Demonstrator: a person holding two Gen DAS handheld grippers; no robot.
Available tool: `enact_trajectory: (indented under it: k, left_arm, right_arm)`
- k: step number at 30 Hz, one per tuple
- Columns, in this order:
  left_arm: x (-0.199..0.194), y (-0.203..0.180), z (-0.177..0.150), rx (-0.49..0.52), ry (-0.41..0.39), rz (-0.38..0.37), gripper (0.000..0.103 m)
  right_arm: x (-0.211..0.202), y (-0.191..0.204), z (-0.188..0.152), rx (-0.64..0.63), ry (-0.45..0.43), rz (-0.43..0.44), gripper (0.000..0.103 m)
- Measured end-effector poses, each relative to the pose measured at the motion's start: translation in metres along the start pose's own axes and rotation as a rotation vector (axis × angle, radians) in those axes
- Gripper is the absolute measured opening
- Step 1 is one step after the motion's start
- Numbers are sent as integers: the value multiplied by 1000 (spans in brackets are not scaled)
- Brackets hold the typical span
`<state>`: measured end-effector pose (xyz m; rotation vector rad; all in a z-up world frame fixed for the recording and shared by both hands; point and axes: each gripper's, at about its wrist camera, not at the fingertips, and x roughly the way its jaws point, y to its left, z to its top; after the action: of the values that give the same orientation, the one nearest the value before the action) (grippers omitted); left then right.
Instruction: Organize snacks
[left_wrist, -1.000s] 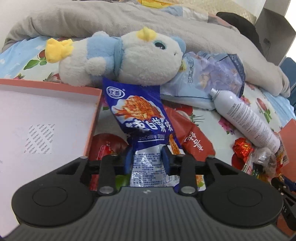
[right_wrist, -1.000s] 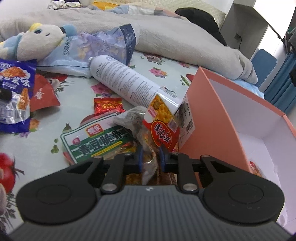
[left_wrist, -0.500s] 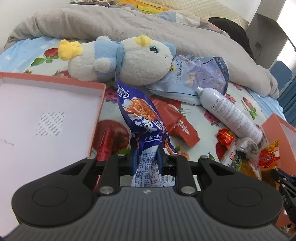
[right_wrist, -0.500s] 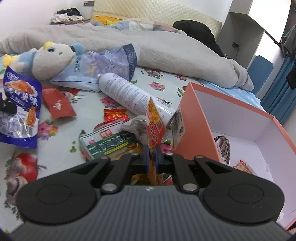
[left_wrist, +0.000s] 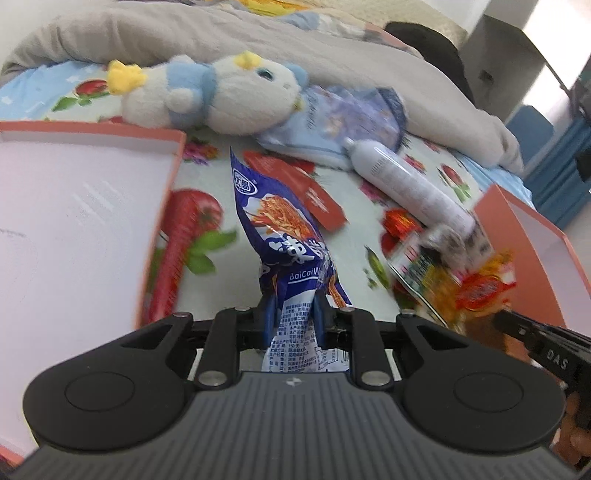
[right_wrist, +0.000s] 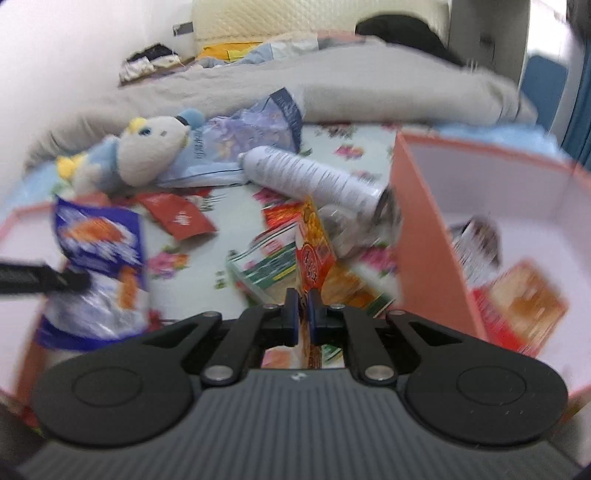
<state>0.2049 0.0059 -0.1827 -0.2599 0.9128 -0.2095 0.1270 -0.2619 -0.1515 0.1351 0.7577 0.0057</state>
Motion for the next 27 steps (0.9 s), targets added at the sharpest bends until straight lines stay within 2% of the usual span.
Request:
enact_trajectory:
  k: [6, 16, 21, 23, 26, 27]
  left_arm:
    - [-1, -18, -21, 36, 47, -50, 24]
    - [7, -27, -39, 53, 113, -50, 24]
    - [9, -29, -38, 64, 122, -34, 24]
    - [11, -30, -37, 66, 129, -28, 24]
    - [13, -33, -37, 71, 136, -21, 24]
    - [14, -35, -37, 73, 137, -18, 24]
  right_arm:
    - [-7, -7, -16, 75, 37, 55, 9]
    - [1, -30, -25, 137, 64, 3, 13]
    - [15, -45, -32, 251, 160, 118, 17]
    - [20, -45, -37, 267, 192, 143, 20]
    - [28, -48, -44, 307, 237, 167, 32]
    - [28, -48, -44, 307, 239, 164, 40]
